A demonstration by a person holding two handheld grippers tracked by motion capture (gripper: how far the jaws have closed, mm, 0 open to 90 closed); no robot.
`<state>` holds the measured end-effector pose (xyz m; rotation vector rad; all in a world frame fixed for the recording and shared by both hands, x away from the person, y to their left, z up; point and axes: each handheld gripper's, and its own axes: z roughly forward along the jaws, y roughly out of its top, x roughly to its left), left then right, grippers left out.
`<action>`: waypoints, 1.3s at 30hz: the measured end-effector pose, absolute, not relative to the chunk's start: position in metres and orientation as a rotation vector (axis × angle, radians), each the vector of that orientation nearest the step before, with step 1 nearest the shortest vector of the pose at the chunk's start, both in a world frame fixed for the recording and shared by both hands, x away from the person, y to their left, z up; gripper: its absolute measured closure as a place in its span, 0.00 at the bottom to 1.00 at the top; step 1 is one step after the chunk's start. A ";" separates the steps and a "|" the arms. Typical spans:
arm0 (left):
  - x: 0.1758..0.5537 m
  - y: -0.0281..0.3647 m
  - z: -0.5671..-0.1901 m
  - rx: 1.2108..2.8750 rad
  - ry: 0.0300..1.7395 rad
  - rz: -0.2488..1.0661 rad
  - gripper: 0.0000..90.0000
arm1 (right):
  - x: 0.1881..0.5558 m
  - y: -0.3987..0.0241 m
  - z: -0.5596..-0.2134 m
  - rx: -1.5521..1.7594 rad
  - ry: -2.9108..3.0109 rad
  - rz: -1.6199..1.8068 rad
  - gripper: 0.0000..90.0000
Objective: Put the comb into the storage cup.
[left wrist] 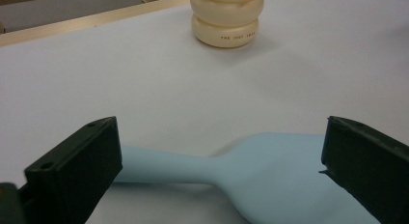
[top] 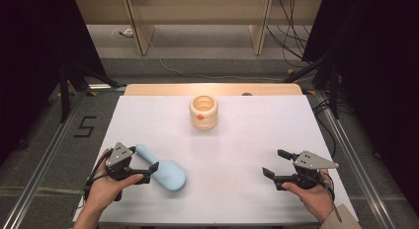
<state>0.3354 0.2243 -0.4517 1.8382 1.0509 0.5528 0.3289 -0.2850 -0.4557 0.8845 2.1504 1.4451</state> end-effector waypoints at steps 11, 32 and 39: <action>0.353 0.216 -0.440 1.841 1.064 0.589 0.24 | 0.330 -0.285 -0.456 0.890 2.147 1.439 0.17; 0.421 0.193 -0.465 2.225 1.183 0.533 1.00 | 0.331 -0.284 -0.457 0.900 2.151 1.439 0.18; 0.427 0.193 -0.470 2.330 1.182 0.506 1.00 | 0.332 -0.284 -0.457 0.903 2.156 1.443 0.18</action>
